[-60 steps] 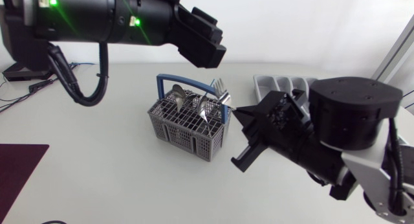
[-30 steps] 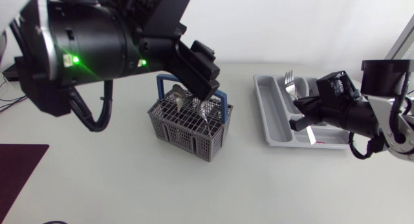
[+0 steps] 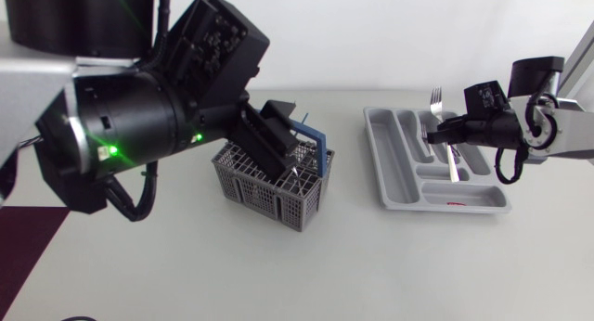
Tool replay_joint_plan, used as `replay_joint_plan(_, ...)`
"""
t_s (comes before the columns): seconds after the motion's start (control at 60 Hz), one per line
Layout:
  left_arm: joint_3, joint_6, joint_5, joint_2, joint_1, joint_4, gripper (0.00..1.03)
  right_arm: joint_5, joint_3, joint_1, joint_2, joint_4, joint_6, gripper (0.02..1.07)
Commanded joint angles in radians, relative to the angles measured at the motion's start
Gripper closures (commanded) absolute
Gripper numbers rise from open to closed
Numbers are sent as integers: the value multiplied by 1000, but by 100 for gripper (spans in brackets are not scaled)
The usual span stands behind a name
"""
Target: Unload the cutlery basket into the drawer organizer.
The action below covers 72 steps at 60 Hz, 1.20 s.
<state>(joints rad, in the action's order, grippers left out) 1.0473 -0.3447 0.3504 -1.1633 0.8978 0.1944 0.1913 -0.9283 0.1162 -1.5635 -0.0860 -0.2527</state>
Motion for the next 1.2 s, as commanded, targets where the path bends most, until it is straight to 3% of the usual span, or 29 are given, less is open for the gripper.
replay_joint_plan(0.0, -50, -27, 10, 28, -10, -23, 10, 8, -78, 17, -78, -11, 41, 101)
replay_joint_plan(0.367, -150, -40, 10, 91, -20, -82, 10, -13, -339, 54, -334, 54, 92, 101)
replay_joint_plan(0.8, -199, -53, 9, 129, -43, -113, 10, -27, -704, 89, -630, 226, 110, 101)
replay_joint_plan(1.183, -208, -59, 7, 146, -45, -113, 10, -47, -859, 99, -771, 336, 161, 99)
